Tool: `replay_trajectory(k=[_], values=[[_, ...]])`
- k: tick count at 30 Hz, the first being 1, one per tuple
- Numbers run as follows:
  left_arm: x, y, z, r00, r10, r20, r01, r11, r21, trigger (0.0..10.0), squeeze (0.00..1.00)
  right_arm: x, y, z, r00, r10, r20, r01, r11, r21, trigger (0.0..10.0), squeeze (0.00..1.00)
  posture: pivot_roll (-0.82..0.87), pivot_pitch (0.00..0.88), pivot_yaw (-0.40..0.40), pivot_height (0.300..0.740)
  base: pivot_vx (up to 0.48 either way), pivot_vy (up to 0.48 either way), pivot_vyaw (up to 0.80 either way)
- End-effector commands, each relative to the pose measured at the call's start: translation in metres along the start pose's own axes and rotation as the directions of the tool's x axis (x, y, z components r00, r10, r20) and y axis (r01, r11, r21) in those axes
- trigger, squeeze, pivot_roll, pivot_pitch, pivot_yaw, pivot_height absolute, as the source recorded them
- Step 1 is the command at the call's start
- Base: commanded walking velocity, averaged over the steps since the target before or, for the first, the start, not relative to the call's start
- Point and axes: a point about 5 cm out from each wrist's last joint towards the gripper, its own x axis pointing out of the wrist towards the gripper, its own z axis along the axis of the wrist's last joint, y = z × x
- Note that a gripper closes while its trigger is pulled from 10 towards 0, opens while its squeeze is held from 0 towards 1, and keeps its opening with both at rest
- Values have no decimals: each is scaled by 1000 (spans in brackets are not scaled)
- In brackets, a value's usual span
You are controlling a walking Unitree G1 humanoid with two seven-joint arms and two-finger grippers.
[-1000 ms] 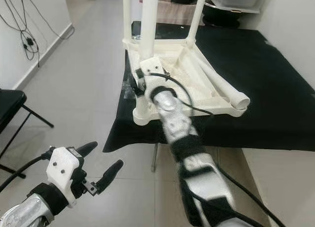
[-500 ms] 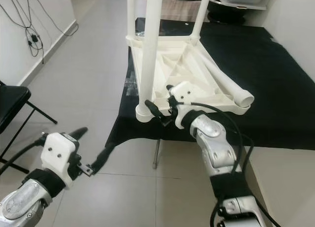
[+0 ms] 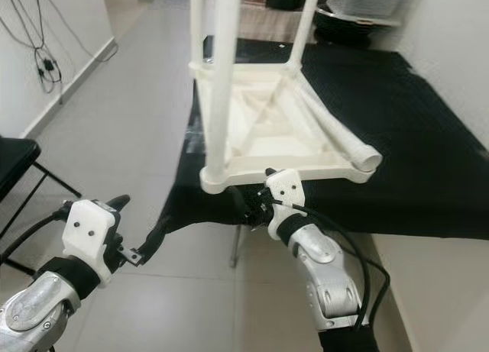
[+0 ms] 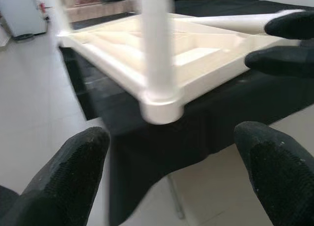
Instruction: Building children table
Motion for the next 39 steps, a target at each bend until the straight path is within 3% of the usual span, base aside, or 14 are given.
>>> replay_trajectory(k=[1,20,27,34,36,39], values=[[2,-2,-5,1000,-19,-7,18,1000,-22,10000,0,-1,-6,0,999,-31,-7,31,1000,-4,10000,0,0,77,-48,740,0,-480,0],[11,2,-9,1000,-4,18,5,997,-76,10000,0,6,-6,-3,998,-54,-18,54,998,-30,10000,0,3,63,-55,740,0,-440,0],[12,2,-8,1000,4,29,-3,999,-39,10000,0,9,-6,-2,1000,-10,-27,9,999,-46,10000,0,6,54,-59,740,0,0,343],[13,5,-7,998,46,39,-43,997,-71,10000,0,11,-6,-1,1000,2,-28,-3,999,-45,10000,0,5,54,-60,740,213,0,571],[14,5,-8,999,42,34,-39,996,-74,10000,0,11,-5,4,1000,20,11,-20,999,-32,10000,0,9,55,-61,740,362,0,516],[14,5,-8,998,42,36,-40,996,-74,10000,0,11,-9,0,1000,-12,-24,11,999,-35,10000,0,10,57,-59,740,361,0,267]])
